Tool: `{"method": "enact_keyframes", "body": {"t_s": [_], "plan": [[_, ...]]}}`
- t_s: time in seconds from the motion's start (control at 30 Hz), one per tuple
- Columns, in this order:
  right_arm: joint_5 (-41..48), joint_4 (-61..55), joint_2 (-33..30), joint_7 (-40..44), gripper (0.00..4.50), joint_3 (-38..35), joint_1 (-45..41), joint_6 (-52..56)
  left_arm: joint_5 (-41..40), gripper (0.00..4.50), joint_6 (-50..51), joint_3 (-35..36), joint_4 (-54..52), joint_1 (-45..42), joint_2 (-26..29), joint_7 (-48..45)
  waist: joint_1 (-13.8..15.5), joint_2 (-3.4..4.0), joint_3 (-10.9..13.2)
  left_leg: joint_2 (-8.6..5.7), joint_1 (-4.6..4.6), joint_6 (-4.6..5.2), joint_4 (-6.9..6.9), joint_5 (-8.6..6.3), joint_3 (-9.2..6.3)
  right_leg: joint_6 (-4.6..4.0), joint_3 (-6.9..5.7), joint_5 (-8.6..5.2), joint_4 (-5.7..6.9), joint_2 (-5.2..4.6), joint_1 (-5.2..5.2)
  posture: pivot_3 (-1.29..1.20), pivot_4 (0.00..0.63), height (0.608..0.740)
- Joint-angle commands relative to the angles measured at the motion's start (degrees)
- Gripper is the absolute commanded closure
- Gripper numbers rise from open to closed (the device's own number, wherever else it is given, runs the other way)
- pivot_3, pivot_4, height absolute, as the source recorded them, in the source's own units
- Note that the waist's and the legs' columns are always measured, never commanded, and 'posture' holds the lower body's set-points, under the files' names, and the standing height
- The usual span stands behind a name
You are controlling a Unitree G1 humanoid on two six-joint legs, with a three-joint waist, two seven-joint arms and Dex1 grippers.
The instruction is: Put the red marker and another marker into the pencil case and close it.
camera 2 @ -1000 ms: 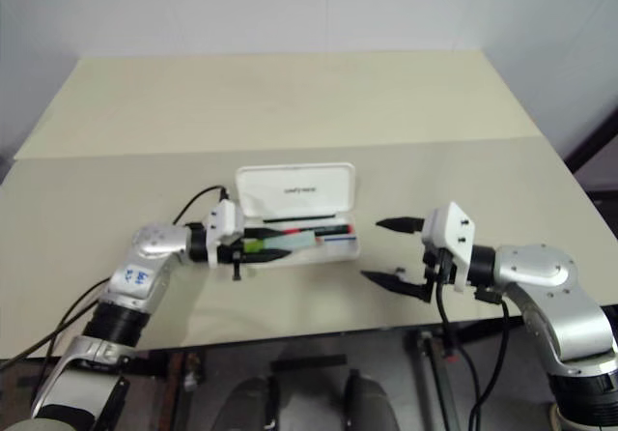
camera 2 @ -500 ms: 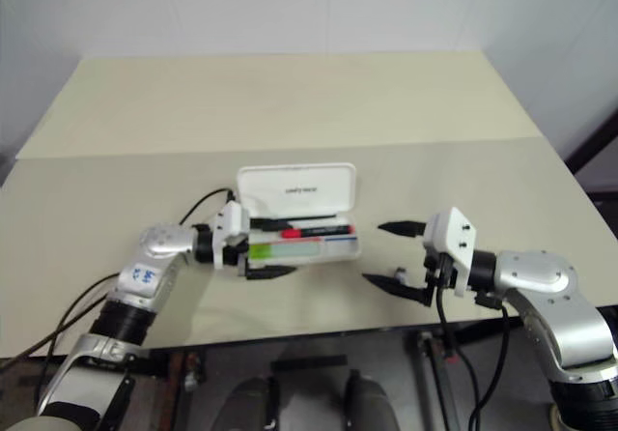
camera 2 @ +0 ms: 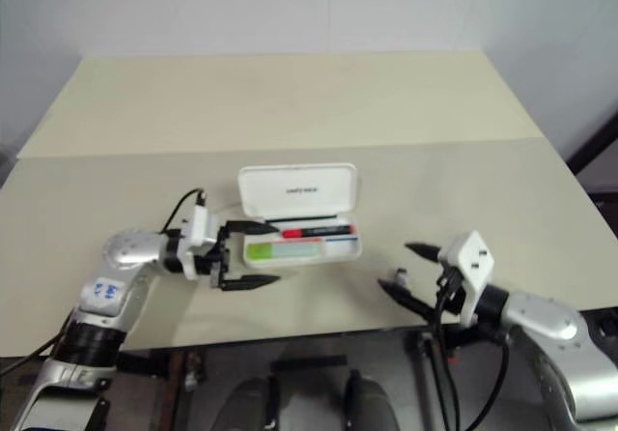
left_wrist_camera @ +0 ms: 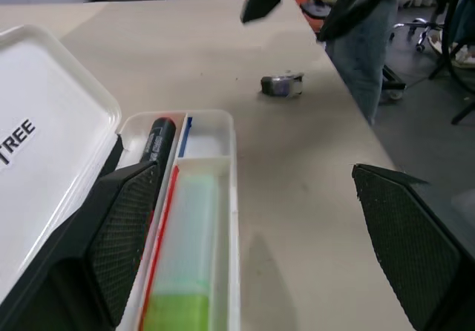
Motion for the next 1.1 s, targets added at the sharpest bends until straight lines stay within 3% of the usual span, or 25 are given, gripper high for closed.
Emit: {"method": "enact_keyframes", "body": {"t_s": [0.03,0.47,0.9,1.0,1.1], "plan": [[-0.4,-6.1,3.4,-7.2,0.0,-0.1,2.0,2.8,-1.8,0.05,-0.2,1.7,-2.6,1.2,1.2,-0.7,-0.2,0.0,0.0,0.01,0.02,0.0,0.04,0.0,-0.02,-0.01,-0.01,0.01,0.0,0.01,0.04,0.0,0.15,0.74],[-7.0,-4.6,12.8,-19.0,0.0,8.3,-1.1,3.3,-2.4,0.05,1.7,2.0,-4.1,-0.8,2.0,0.0,-0.8,-0.04,0.0,0.02,0.01,0.08,-0.04,0.02,-0.04,-0.19,-0.01,0.15,-0.16,0.03,0.06,0.0,0.15,0.74],[-12.1,2.9,17.2,-24.3,0.0,7.2,-3.5,1.7,-2.9,0.05,3.0,3.5,-5.0,-2.4,3.9,0.5,-1.4,-0.03,0.0,0.03,0.01,0.07,-0.09,0.02,-0.03,-0.18,-0.02,0.14,-0.15,0.04,0.03,0.0,0.15,0.74],[-11.0,2.9,17.9,-23.6,0.6,7.9,-3.0,3.0,-2.9,0.0,3.2,3.6,-5.4,-2.7,3.9,0.8,-1.4,-0.03,0.0,0.04,0.01,0.07,-0.1,0.02,-0.03,-0.18,-0.02,0.14,-0.16,0.05,0.03,0.0,0.15,0.74],[-10.8,2.7,18.1,-23.7,1.62,8.3,-2.9,4.4,-3.0,0.0,3.5,3.8,-5.8,-2.8,4.2,0.9,-1.5,-0.03,0.0,0.04,0.01,0.07,-0.1,0.02,-0.03,-0.18,-0.02,0.14,-0.16,0.05,0.03,0.0,0.15,0.74]]}}
